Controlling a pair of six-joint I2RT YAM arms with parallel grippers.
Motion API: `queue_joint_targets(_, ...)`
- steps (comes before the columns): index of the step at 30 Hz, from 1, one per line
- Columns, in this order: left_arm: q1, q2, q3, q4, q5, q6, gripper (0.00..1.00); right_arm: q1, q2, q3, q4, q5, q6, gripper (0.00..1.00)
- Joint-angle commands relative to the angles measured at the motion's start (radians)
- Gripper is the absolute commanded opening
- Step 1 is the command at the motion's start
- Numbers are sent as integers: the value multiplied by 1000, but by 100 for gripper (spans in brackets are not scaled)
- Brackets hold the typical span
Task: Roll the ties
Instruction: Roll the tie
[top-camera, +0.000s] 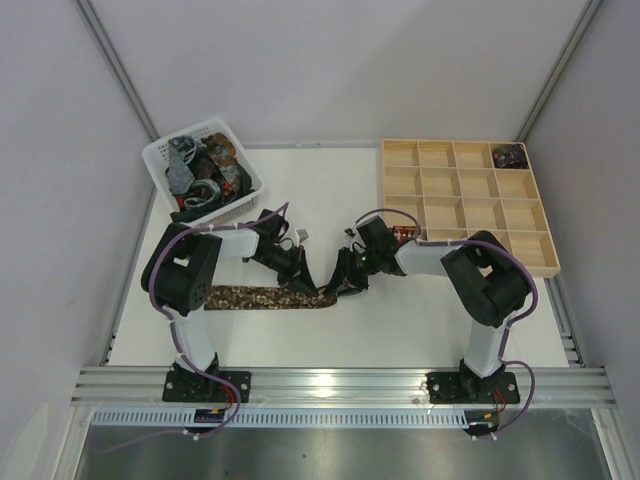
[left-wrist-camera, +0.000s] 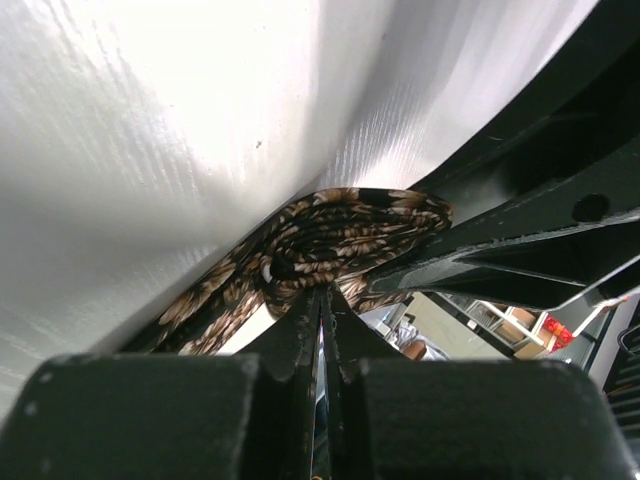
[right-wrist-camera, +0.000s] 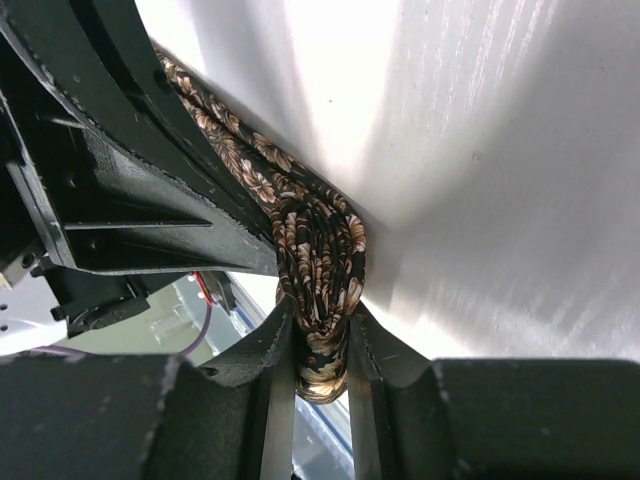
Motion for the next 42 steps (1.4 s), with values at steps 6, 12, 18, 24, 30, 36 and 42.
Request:
queue_joint_targets(6,-76,-4,23,31,-15,-16,8,1,-123,71,-318,108,-93,0)
queue_joint_targets(12,-148,22,55,74,-13,-78,8,21,-155,116,-491,207,-142,0)
queue_joint_targets(18,-205,47,90,105,-21,-127,8,67,-129,179,-626,317,-172,0)
queue_joint_targets(24,-235,77,119,129,-24,-158,7,90,-124,225,-700,391,-170,0)
queue_joint_targets(30,-240,73,115,123,-64,-165,7,128,-87,285,-758,458,-176,0)
queue_joint_targets(36,-222,-1,31,87,-147,-152,6,166,-17,366,-810,532,-146,0)
queue_joint_targets(42,-170,-131,-68,70,-208,-139,6,206,43,452,-875,619,-120,0)
